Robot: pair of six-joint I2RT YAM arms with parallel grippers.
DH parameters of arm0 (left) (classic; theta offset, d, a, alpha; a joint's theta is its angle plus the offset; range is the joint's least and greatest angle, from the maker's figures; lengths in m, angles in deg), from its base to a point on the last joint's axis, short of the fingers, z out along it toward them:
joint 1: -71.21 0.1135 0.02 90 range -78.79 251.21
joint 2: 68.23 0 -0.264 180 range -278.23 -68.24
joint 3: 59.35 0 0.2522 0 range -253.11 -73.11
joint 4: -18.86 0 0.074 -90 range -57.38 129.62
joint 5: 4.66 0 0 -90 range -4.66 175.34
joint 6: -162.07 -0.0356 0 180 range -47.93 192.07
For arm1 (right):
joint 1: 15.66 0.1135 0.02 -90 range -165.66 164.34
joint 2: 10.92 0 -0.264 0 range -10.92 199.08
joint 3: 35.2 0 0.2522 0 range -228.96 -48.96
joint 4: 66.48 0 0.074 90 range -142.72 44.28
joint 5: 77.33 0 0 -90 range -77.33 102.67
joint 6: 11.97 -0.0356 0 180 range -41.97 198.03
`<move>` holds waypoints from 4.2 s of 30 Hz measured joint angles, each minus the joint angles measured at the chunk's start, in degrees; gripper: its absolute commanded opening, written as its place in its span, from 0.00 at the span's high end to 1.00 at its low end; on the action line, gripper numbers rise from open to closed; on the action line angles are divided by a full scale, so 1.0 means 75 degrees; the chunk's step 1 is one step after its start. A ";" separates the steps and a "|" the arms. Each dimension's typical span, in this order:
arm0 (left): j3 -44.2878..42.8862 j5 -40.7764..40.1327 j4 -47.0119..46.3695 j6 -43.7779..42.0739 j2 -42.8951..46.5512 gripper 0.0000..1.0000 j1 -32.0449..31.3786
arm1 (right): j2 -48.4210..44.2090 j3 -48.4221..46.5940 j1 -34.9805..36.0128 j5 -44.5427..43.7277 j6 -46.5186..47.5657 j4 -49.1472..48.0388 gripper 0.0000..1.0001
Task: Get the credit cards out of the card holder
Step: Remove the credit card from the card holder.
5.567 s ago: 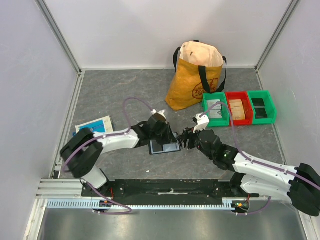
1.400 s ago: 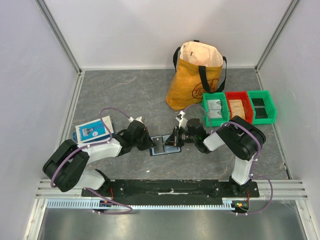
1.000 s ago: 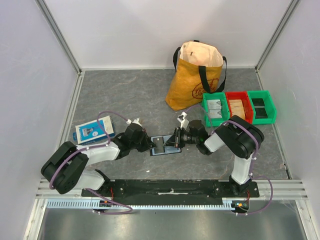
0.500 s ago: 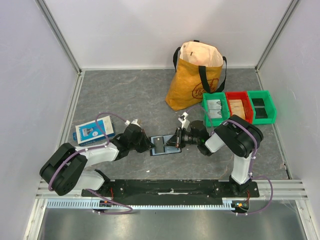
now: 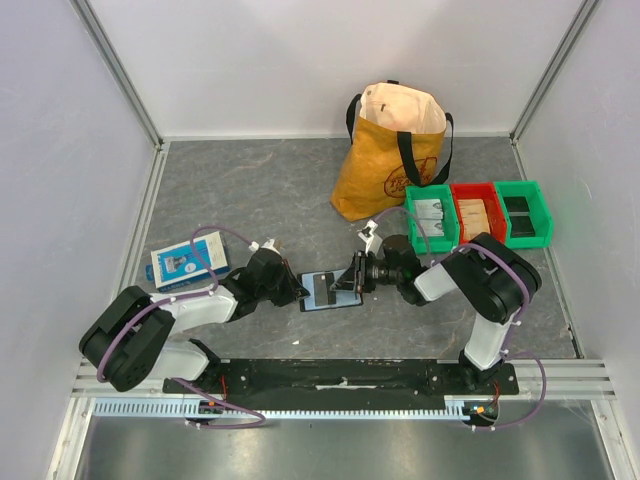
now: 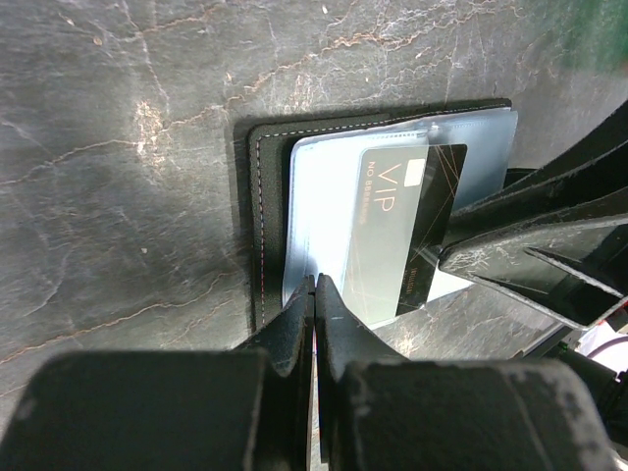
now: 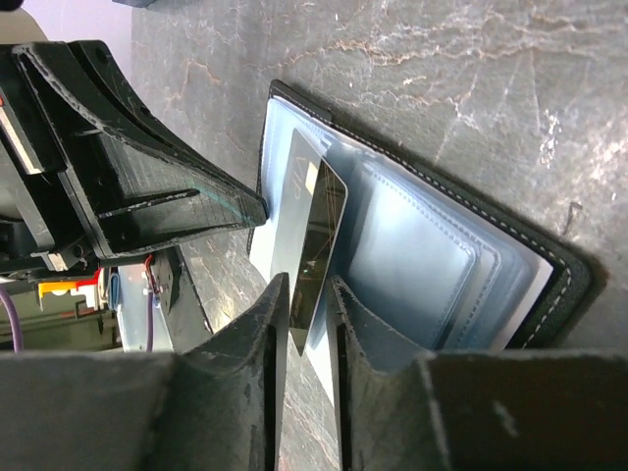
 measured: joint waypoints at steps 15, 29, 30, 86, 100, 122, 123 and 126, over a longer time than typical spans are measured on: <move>0.0026 0.0087 -0.0023 0.0000 0.0003 0.98 0.0015 | 0.0373 -0.0321 0.0047 -0.0023 0.0000 0.0058 1.00; 0.0149 0.0108 0.0035 -0.0105 0.0245 0.74 0.0015 | -0.1664 -0.0644 -0.0618 -0.0542 0.1728 0.3523 1.00; 0.0149 0.0114 0.0149 -0.0184 0.0332 0.62 0.0015 | -0.1868 -0.0746 -0.0621 -0.0644 0.1932 0.3876 1.00; -0.6790 0.6508 0.6359 -1.0707 -0.0338 0.76 0.0015 | -0.5039 -0.4083 0.0801 0.0169 0.6773 0.9541 1.00; -0.6540 0.5665 0.5916 -1.0322 -0.0219 0.98 0.0020 | -0.5604 -0.3340 0.0778 -0.0737 0.5983 0.8443 0.23; -0.1399 0.0560 -0.1830 -0.2113 0.3209 0.98 0.0009 | -0.6793 0.1743 0.0752 -0.3654 -0.0527 -0.0635 0.05; -0.1259 0.0408 -0.2037 -0.1804 0.3200 0.98 -0.0044 | -0.6659 0.1862 0.0796 -0.3727 -0.0688 -0.0968 0.07; -0.1026 -0.0064 -0.2594 -0.1122 0.3147 0.98 -0.0268 | -0.6239 0.2101 0.1026 -0.4036 -0.1102 -0.1953 0.11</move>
